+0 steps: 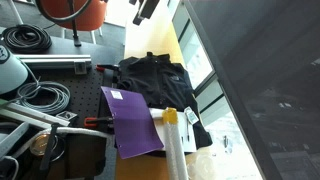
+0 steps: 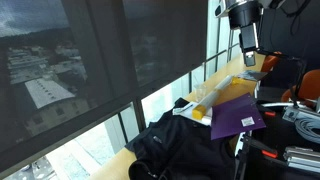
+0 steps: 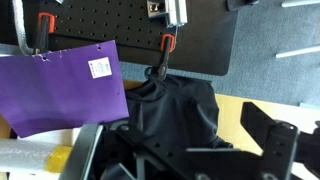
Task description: Close the zipper of the black vest
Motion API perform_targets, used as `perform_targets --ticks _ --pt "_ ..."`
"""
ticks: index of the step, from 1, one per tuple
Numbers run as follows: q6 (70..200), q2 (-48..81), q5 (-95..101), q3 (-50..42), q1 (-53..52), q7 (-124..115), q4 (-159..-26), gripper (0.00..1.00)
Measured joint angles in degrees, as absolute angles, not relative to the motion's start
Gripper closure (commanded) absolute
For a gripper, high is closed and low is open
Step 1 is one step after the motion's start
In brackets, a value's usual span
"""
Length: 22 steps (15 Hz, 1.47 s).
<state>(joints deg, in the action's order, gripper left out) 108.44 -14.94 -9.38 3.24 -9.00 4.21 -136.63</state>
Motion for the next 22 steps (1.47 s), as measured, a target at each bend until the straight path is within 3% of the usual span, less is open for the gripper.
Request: perform_targets --ticks 11,16,22 --pt "110.7 -14.6 -9.1 3.4 -8.8 3.9 -137.1 0.0" --pt "133.0 -8.6 -3.6 4.4 -7.7 1.1 -140.3 0.0" --pt "154.4 9.1 2.1 4.3 -7.2 -4.8 -138.1 0.0"
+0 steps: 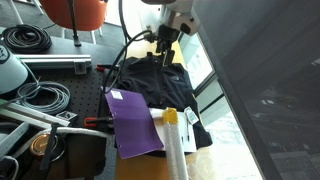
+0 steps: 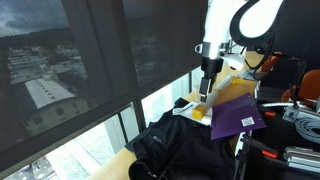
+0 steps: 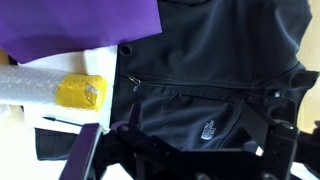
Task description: Close the zipper of the black vest
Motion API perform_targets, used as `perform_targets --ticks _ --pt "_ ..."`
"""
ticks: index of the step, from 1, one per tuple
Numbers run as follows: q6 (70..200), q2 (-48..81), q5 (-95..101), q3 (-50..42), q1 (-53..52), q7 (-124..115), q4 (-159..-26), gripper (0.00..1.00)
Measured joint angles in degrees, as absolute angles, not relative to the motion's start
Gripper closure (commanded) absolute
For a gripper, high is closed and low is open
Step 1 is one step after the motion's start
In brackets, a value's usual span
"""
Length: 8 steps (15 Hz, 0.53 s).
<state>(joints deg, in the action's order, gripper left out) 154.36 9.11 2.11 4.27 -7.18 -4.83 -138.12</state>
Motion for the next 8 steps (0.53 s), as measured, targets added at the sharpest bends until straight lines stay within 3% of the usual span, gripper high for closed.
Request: perform_targets --ticks 8 --pt "156.7 32.0 2.1 2.1 -7.1 -5.1 -120.6 0.0"
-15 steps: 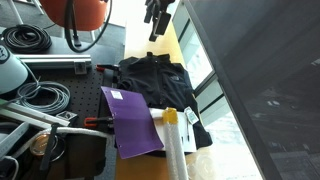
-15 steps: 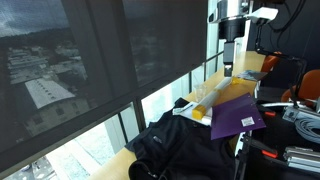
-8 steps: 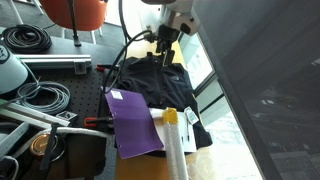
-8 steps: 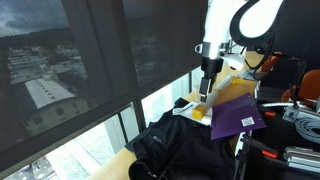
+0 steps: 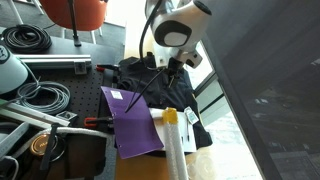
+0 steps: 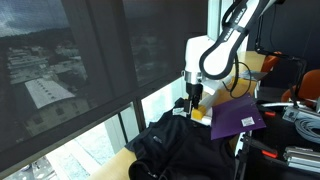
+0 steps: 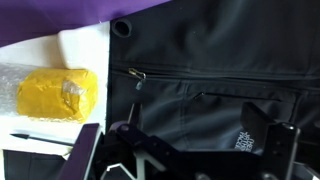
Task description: Close the zipper of the black vest
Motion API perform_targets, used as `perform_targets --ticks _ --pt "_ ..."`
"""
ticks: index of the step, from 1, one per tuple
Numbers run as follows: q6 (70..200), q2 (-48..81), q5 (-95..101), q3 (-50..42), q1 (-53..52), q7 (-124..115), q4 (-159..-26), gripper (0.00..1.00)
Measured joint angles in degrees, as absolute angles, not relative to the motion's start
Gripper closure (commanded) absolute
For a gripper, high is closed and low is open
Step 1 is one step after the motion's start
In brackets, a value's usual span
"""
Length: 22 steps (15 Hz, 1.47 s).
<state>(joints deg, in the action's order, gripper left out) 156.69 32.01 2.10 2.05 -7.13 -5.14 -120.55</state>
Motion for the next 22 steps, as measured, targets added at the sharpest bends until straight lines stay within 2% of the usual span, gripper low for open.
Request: perform_targets --ticks 10,22 --pt "156.6 47.3 2.1 -0.8 -8.1 -5.4 -107.9 0.0" --pt "156.5 48.0 2.1 -2.5 -7.7 -6.2 -110.6 0.0"
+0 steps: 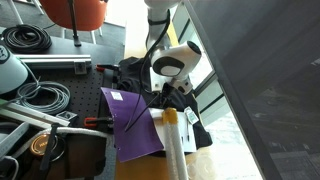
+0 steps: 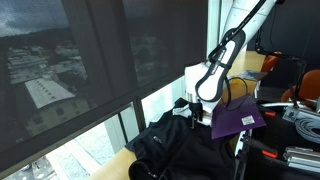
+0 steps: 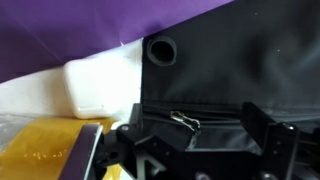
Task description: Close the zipper of the black vest
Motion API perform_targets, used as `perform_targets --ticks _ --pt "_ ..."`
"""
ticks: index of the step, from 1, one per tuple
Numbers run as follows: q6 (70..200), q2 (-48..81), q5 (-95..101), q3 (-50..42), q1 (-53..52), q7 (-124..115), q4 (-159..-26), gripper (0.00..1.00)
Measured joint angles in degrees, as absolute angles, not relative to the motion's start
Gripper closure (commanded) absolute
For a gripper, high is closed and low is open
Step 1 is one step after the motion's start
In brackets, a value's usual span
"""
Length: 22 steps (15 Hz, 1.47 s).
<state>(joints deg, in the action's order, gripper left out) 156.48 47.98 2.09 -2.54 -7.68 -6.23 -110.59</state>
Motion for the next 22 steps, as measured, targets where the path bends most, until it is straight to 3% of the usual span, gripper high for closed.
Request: perform_targets --ticks 5,6,7,16,18,22 --pt "156.7 47.8 2.1 -2.2 -7.7 -6.2 -110.1 0.0" --pt "156.7 47.8 2.1 -2.0 -7.7 -6.2 -109.9 0.06" --pt "156.7 47.8 2.1 -2.0 -7.7 -6.2 -109.8 0.26" --pt "156.7 47.8 2.1 -2.0 -8.0 -6.2 -109.5 0.95" --pt "156.7 47.8 2.1 -2.0 -8.2 -6.2 -109.5 1.0" --pt "156.7 47.8 2.1 -2.0 -8.6 -6.2 -109.5 0.98"
